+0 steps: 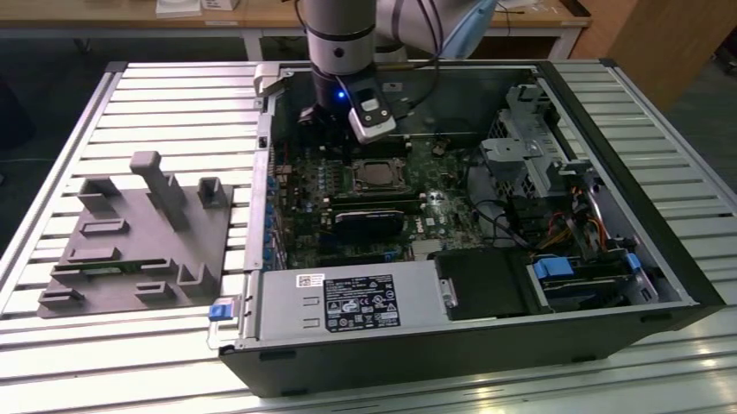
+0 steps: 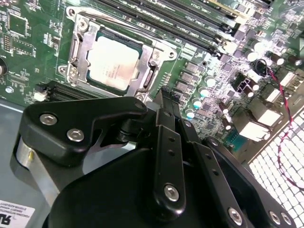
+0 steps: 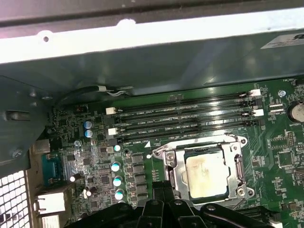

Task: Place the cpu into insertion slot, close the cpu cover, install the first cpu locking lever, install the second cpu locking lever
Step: 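Install the first cpu locking lever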

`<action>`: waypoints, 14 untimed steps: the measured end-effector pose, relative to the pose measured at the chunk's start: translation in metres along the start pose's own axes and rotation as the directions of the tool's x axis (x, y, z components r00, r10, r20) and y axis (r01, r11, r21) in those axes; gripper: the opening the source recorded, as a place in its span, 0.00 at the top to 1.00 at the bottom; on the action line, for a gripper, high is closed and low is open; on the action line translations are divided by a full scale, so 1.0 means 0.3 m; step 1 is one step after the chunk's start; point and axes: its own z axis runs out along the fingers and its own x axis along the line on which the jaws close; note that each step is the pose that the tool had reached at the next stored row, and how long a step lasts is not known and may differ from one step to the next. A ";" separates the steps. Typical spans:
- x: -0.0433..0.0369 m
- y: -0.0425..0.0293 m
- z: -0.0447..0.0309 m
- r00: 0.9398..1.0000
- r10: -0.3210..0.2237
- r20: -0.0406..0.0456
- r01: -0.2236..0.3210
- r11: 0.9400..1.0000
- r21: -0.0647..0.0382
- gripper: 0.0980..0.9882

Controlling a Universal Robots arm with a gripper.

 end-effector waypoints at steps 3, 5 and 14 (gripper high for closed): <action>0.012 -0.002 0.000 1.000 0.000 0.000 0.000 1.000 0.000 0.99; 0.018 -0.003 -0.001 1.000 0.000 0.000 0.000 1.000 0.000 0.99; 0.025 -0.004 -0.001 1.000 0.000 0.000 0.000 1.000 0.000 0.99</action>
